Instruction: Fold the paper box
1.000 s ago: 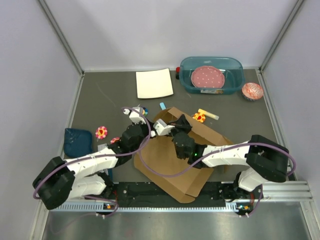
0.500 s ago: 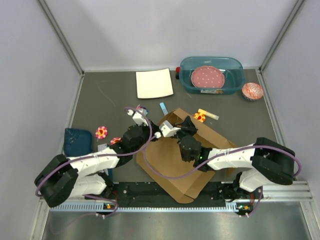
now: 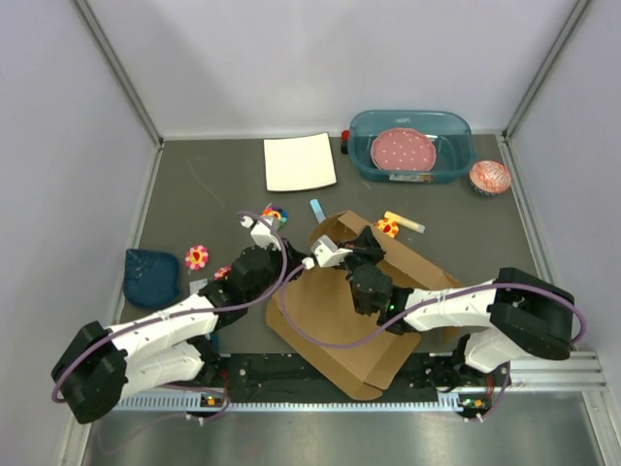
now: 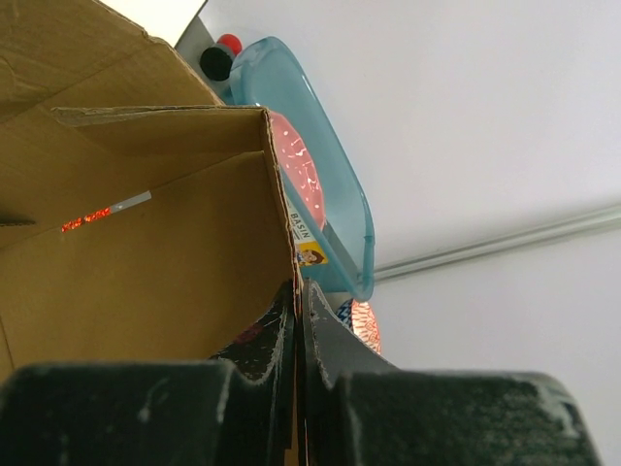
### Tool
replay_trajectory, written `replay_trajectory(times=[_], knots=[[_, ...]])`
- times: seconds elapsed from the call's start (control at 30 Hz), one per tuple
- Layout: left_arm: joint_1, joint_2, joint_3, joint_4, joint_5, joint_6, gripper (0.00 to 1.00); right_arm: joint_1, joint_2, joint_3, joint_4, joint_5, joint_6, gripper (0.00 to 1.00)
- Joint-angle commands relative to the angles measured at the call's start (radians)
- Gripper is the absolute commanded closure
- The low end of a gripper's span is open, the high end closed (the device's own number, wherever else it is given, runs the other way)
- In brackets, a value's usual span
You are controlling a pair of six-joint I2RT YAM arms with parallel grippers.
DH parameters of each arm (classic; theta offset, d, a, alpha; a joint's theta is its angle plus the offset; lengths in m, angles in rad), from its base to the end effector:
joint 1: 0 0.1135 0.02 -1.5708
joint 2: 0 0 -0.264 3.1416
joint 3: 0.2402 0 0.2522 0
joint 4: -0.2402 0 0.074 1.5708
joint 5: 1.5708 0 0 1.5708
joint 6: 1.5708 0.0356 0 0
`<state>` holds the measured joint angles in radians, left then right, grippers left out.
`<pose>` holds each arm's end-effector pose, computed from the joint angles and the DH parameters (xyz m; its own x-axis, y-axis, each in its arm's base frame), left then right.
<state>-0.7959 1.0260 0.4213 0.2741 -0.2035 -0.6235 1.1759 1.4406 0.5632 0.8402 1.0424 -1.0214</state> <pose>0.1603 -0.1534 0.2140 -0.5149 -0.2915 -0.8062 0.3269 0.8026 -0.4990 0.1362 0.2469 0.2218 0.1062 -0.8627 -0.4944 -0.0818 0.4880 -0.8690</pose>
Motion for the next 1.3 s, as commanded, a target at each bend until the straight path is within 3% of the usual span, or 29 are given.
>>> replay_trajectory(times=[0.0,0.17,0.3,0.57,1.0,1.27], knots=[[-0.003,-0.066,-0.004,-0.007,-0.036,0.038,0.66,0.005,-0.017,-0.019,-0.001,0.013,0.043,1.00],[0.010,-0.141,-0.053,0.022,-0.134,0.016,0.66,0.010,-0.013,-0.028,0.005,0.021,0.030,1.00],[0.084,-0.083,-0.047,0.066,-0.160,-0.014,0.67,0.019,0.007,-0.037,0.028,0.027,0.004,1.00],[0.139,0.251,0.135,0.166,0.028,-0.025,0.72,0.037,0.056,-0.048,0.088,0.057,-0.034,1.00],[0.113,0.399,0.149,0.352,0.232,-0.081,0.74,0.042,0.037,-0.045,0.057,0.062,-0.023,1.00],[0.043,0.424,0.086,0.402,0.251,-0.094,0.75,0.042,0.035,-0.045,0.057,0.064,-0.020,1.00]])
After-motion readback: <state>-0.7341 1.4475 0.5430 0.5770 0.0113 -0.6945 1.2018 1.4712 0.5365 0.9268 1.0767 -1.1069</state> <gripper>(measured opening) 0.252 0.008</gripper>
